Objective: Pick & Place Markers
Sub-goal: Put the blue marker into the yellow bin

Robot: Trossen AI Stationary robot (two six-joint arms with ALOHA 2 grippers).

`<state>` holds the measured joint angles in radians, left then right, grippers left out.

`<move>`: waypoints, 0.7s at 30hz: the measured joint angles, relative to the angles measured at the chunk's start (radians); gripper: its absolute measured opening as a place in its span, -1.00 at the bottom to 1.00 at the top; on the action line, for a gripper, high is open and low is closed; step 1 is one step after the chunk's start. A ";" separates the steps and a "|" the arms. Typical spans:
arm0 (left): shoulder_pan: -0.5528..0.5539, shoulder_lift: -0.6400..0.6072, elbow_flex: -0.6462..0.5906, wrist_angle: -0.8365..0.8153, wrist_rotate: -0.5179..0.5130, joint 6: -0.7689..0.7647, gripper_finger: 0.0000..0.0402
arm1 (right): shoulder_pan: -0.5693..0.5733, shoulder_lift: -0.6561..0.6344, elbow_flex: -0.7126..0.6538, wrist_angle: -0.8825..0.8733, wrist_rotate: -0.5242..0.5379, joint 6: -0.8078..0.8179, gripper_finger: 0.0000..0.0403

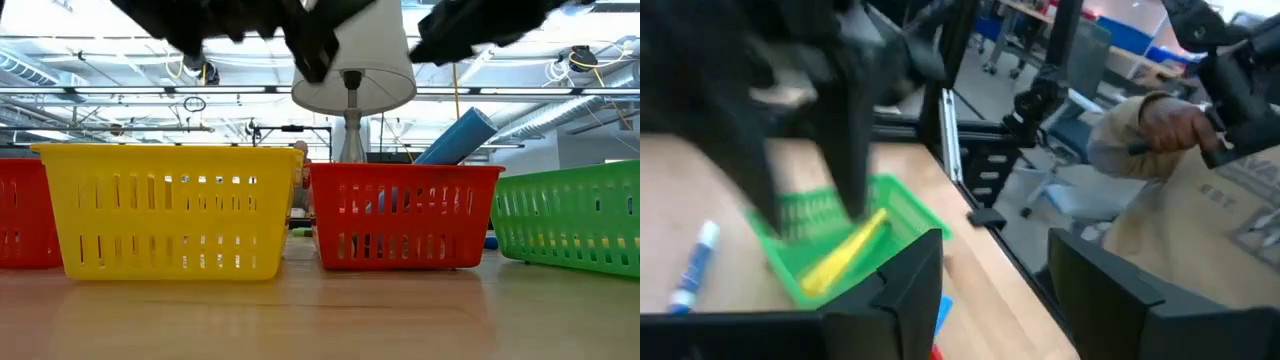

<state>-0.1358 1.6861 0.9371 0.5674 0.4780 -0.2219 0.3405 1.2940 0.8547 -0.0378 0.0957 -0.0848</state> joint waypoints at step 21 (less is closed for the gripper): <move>0.057 -0.310 0.000 -0.125 -0.227 0.116 -0.32 | 0.193 0.427 0.149 0.078 -0.087 0.197 -1.00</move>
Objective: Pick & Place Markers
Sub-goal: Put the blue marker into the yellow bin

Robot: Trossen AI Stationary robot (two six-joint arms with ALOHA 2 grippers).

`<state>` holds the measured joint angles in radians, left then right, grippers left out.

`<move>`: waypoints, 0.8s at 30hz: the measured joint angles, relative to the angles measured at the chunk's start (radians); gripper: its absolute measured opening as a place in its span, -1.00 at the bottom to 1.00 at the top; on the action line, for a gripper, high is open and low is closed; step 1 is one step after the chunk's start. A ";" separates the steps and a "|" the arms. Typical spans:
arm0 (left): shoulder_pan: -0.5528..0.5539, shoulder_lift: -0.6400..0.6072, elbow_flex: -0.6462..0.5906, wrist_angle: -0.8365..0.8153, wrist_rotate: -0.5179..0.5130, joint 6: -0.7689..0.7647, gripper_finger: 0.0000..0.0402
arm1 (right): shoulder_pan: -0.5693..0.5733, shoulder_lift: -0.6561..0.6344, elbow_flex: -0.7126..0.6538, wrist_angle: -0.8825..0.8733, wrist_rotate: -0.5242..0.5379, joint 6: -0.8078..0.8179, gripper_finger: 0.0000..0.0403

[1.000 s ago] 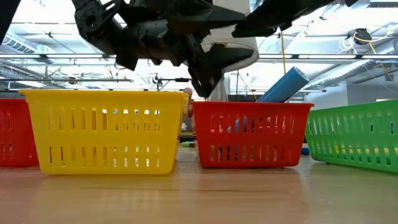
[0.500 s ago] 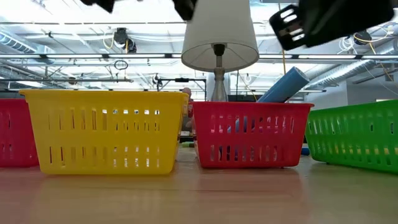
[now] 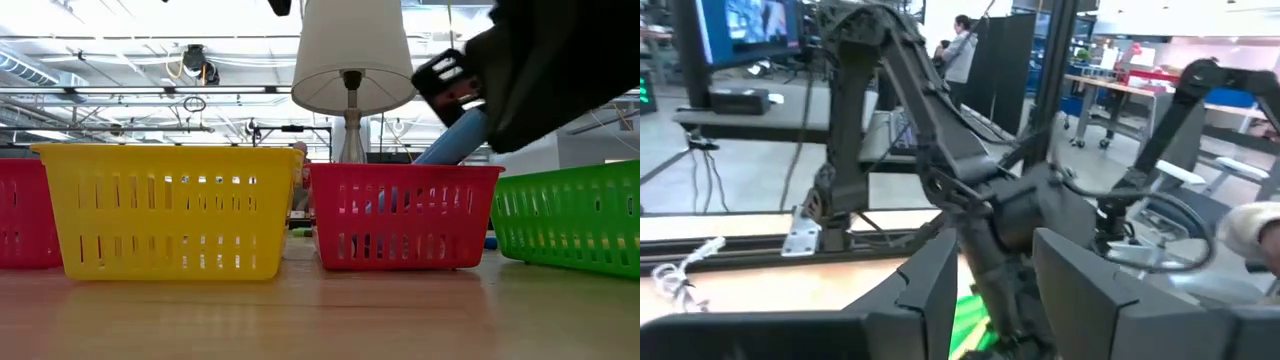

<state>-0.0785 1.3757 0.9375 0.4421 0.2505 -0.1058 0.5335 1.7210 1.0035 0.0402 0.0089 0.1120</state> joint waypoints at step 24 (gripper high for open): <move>0.023 0.000 0.000 -0.059 0.017 -0.031 -0.34 | -0.183 -0.081 0.017 -0.133 0.295 -0.134 -1.00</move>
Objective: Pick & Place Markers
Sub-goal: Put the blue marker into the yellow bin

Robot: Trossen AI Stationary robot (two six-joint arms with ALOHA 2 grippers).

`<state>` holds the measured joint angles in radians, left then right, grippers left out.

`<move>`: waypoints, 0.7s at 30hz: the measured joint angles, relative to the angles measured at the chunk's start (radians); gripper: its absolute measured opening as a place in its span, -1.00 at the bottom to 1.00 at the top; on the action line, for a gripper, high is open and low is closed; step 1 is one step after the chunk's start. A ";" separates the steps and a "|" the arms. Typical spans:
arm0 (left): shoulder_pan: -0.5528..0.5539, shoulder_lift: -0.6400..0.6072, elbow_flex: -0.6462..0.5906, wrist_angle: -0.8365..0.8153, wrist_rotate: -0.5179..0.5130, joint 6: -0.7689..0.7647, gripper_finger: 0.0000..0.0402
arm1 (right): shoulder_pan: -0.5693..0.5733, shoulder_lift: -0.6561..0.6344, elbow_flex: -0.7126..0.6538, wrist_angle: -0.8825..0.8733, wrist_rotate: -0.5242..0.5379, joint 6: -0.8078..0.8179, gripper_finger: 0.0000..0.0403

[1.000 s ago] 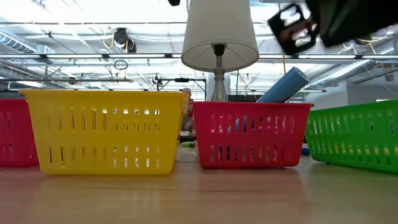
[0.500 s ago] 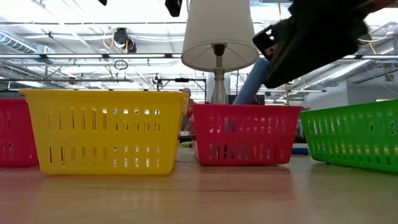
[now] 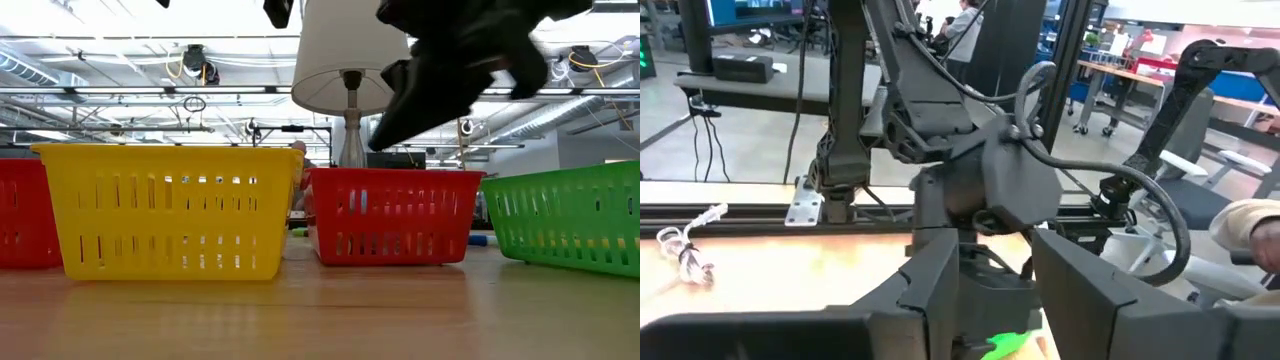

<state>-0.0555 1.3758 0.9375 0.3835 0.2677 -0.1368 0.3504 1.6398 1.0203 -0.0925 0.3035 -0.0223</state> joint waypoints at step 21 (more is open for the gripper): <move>0.008 -0.035 -0.002 -0.216 -0.145 0.202 -0.36 | -0.077 -0.219 0.000 -0.371 0.125 0.094 -1.00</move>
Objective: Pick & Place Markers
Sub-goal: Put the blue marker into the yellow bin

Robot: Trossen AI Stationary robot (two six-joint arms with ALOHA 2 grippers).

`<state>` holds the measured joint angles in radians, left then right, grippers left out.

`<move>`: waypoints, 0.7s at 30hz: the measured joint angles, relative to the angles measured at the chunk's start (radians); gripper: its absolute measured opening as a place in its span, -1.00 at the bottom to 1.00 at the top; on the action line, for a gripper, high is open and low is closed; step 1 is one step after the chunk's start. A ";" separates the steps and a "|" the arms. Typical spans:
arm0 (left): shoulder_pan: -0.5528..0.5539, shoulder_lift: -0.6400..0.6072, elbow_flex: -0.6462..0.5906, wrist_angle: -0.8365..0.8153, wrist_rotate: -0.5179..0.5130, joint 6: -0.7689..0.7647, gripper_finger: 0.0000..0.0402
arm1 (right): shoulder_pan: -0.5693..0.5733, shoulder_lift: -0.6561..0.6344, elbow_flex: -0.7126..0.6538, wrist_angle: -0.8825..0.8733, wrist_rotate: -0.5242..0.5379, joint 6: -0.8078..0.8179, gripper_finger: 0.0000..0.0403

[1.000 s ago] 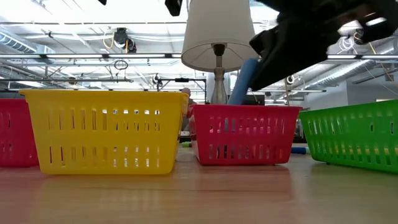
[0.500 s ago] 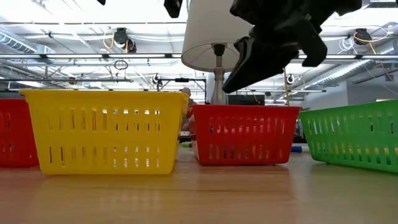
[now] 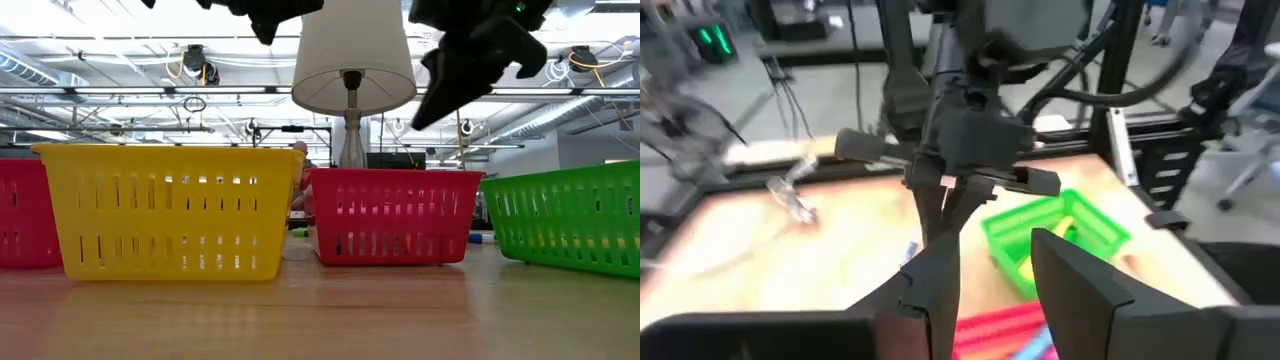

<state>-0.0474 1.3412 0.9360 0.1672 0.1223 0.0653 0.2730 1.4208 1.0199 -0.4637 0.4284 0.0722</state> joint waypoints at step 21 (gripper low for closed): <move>0.228 -0.145 -0.327 0.376 0.010 -0.045 -0.38 | -0.196 -0.072 -0.154 0.072 -0.177 -0.004 -0.36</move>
<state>0.1807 1.1965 0.6094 0.5433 0.1326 0.0204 0.0774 1.3491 0.8660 -0.3917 0.2510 0.0679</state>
